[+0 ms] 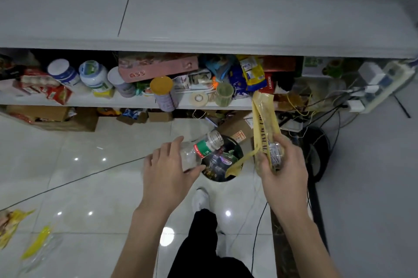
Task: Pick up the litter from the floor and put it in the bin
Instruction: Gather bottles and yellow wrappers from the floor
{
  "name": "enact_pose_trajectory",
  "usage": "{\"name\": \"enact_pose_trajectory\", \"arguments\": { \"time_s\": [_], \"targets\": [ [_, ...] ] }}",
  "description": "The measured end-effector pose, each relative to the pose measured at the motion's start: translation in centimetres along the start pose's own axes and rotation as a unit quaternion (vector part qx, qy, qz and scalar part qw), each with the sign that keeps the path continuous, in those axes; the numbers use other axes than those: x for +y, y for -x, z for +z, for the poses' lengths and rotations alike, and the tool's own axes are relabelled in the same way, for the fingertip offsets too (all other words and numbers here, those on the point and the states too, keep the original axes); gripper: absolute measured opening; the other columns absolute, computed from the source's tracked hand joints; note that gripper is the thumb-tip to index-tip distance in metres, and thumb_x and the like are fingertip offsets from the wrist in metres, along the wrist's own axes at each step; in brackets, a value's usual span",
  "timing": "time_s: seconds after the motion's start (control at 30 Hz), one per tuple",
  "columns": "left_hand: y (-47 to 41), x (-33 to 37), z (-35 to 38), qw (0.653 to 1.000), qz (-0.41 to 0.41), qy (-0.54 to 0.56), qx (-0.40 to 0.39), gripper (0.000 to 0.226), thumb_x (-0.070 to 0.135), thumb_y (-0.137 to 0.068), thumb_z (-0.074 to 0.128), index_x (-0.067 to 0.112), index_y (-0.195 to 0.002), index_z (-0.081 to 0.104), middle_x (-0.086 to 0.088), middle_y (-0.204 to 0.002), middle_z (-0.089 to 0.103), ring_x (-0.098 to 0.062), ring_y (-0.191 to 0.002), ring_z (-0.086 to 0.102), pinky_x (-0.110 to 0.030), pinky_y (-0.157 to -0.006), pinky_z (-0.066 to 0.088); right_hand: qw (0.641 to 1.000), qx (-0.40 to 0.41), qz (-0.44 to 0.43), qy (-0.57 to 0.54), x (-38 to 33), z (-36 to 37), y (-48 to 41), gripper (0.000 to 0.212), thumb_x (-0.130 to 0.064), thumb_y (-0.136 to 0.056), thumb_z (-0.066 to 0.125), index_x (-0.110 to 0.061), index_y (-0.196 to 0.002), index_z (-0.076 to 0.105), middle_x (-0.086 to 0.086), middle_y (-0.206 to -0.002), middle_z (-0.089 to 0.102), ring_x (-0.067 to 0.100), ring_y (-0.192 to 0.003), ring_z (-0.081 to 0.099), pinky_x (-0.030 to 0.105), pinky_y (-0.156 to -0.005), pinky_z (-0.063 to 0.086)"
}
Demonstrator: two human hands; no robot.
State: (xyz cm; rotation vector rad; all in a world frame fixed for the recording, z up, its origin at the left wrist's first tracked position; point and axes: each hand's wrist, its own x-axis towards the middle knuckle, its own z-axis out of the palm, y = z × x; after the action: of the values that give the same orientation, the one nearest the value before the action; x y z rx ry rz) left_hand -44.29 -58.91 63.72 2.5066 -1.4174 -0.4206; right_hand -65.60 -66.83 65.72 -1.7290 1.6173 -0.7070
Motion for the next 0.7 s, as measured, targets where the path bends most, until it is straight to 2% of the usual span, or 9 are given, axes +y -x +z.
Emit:
{"name": "enact_pose_trajectory", "arguments": {
  "time_s": [0.07, 0.17, 0.23, 0.33, 0.43, 0.5, 0.6, 0.67, 0.7],
  "targets": [
    [-1.9, -0.1, 1.7, 1.0, -0.013, 0.009, -0.011, 0.082, 0.066, -0.076, 0.067, 0.022, -0.141, 0.044, -0.004, -0.125, 0.062, -0.028, -0.114, 0.059, -0.044, -0.096, 0.041, 1.0, -0.016, 0.005, 0.006, 1.0, 1.9, -1.9, 0.046, -0.03, -0.093, 0.068, -0.032, -0.135, 0.05, -0.012, -0.128, 0.047, 0.002, -0.115, 0.048, 0.026, -0.095, 0.047],
    [-4.3, -0.1, 4.4, 0.998, -0.032, 0.012, -0.044, 0.082, 0.068, -0.078, 0.062, 0.021, -0.143, 0.042, -0.005, -0.128, 0.06, -0.028, -0.116, 0.059, -0.044, -0.097, 0.04, 0.999, -0.039, 0.006, 0.013, 3.1, 4.5, -4.2, 0.045, -0.028, -0.093, 0.069, -0.028, -0.135, 0.053, -0.012, -0.126, 0.048, -0.009, -0.109, 0.041, 0.0, -0.088, 0.033],
    [-5.4, -0.2, 6.6, 0.998, -0.034, 0.009, -0.054, 0.082, 0.068, -0.078, 0.063, 0.019, -0.14, 0.045, -0.006, -0.123, 0.063, -0.029, -0.11, 0.062, -0.044, -0.093, 0.043, 0.999, -0.05, 0.009, 0.019, 4.8, 5.9, -5.4, 0.045, -0.028, -0.093, 0.068, -0.025, -0.135, 0.053, -0.011, -0.124, 0.048, -0.009, -0.109, 0.039, -0.004, -0.088, 0.029],
    [-6.5, -0.3, 10.4, 0.997, -0.042, 0.02, -0.065, 0.08, 0.067, -0.078, 0.063, 0.018, -0.139, 0.047, -0.008, -0.118, 0.065, -0.031, -0.104, 0.065, -0.045, -0.09, 0.046, 0.997, -0.072, 0.013, 0.022, 7.5, 7.9, -6.8, 0.045, -0.027, -0.094, 0.068, -0.023, -0.136, 0.053, -0.008, -0.127, 0.049, -0.009, -0.11, 0.039, -0.005, -0.091, 0.026],
    [-7.8, -0.1, 14.8, 0.991, -0.087, 0.036, -0.096, 0.083, 0.071, -0.081, 0.056, 0.024, -0.146, 0.035, -0.004, -0.129, 0.059, -0.027, -0.117, 0.058, -0.044, -0.099, 0.04, 0.995, -0.092, 0.01, 0.028, 11.0, 10.3, -8.4, 0.045, -0.026, -0.094, 0.068, -0.024, -0.136, 0.053, -0.007, -0.13, 0.049, -0.008, -0.112, 0.04, -0.005, -0.089, 0.027],
    [-8.7, -0.1, 18.2, 0.987, -0.109, 0.052, -0.101, 0.084, 0.071, -0.081, 0.055, 0.024, -0.147, 0.033, -0.006, -0.132, 0.057, -0.028, -0.119, 0.056, -0.044, -0.099, 0.04, 0.994, -0.104, 0.009, 0.031, 13.8, 12.4, -9.4, 0.046, -0.028, -0.093, 0.068, -0.024, -0.136, 0.052, -0.008, -0.13, 0.049, -0.006, -0.113, 0.041, -0.002, -0.087, 0.028],
    [-10.1, -0.3, 24.0, 0.981, -0.146, 0.078, -0.102, 0.086, 0.071, -0.079, 0.054, 0.021, -0.146, 0.034, -0.009, -0.132, 0.057, -0.031, -0.119, 0.055, -0.047, -0.097, 0.043, 0.993, -0.119, 0.0, 0.027, 18.6, 15.8, -10.6, 0.046, -0.029, -0.093, 0.068, -0.025, -0.136, 0.052, -0.01, -0.127, 0.05, -0.016, -0.107, 0.041, -0.006, -0.089, 0.026],
    [-11.1, -0.9, 28.2, 0.975, -0.175, 0.087, -0.104, 0.085, 0.071, -0.08, 0.053, 0.02, -0.145, 0.035, -0.01, -0.132, 0.057, -0.033, -0.119, 0.055, -0.047, -0.096, 0.043, 0.992, -0.121, -0.014, 0.028, 21.8, 18.6, -11.2, 0.044, -0.024, -0.093, 0.069, -0.019, -0.134, 0.054, -0.005, -0.126, 0.052, -0.01, -0.11, 0.046, -0.001, -0.093, 0.032],
    [-11.6, -1.3, 30.3, 0.972, -0.189, 0.088, -0.106, 0.084, 0.072, -0.08, 0.052, 0.02, -0.144, 0.035, -0.011, -0.131, 0.057, -0.033, -0.118, 0.055, -0.047, -0.095, 0.044, 0.992, -0.116, -0.026, 0.038, 23.5, 20.0, -11.3, 0.044, -0.02, -0.093, 0.07, -0.014, -0.133, 0.055, 0.0, -0.125, 0.054, -0.001, -0.112, 0.05, 0.003, -0.095, 0.035]
  ]
}}
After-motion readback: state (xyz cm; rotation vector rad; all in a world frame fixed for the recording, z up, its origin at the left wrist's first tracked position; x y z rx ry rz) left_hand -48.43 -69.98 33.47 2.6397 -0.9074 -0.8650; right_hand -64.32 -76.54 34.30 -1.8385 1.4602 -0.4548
